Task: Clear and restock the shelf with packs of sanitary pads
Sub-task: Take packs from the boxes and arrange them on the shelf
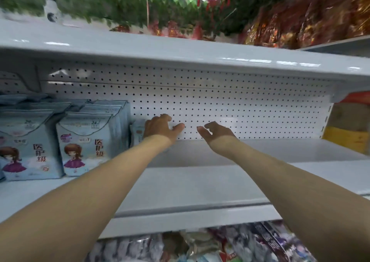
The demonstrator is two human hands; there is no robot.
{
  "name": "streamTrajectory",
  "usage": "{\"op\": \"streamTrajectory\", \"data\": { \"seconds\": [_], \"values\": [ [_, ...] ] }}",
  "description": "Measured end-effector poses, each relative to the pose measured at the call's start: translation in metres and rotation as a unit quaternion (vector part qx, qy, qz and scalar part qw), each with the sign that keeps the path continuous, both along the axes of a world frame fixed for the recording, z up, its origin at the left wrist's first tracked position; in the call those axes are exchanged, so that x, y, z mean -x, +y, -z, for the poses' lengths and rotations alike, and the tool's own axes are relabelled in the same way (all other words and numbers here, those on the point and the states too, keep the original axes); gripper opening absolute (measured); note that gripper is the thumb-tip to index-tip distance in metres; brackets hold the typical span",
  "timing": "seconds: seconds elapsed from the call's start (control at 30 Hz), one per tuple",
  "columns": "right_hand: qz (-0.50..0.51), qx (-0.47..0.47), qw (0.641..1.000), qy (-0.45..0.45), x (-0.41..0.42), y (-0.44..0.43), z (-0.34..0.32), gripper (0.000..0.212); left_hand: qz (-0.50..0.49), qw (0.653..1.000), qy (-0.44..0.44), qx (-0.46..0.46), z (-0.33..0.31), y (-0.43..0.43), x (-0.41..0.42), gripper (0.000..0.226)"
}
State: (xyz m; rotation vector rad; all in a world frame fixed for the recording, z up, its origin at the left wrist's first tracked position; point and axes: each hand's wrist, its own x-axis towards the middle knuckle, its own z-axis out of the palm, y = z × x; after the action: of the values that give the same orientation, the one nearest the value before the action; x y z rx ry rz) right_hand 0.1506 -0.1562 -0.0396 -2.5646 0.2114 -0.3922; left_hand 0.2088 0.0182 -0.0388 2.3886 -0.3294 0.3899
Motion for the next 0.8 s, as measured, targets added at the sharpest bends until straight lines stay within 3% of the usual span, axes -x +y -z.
{"op": "streamTrajectory", "data": {
  "seconds": [0.17, 0.43, 0.8],
  "values": [
    [-0.009, 0.007, 1.000, -0.004, 0.080, -0.045, 0.002, 0.062, 0.020, 0.996, 0.055, 0.074, 0.012, -0.035, 0.075, 0.056],
    [-0.019, 0.038, 0.999, 0.018, 0.237, -0.140, 0.018, 0.063, 0.042, 0.993, 0.077, 0.082, 0.032, -0.118, 0.233, 0.059],
    [0.043, 0.094, 0.993, 0.059, 0.397, -0.273, 0.073, 0.064, 0.083, 0.993, 0.084, 0.016, 0.086, -0.254, 0.378, 0.061]
  ]
}}
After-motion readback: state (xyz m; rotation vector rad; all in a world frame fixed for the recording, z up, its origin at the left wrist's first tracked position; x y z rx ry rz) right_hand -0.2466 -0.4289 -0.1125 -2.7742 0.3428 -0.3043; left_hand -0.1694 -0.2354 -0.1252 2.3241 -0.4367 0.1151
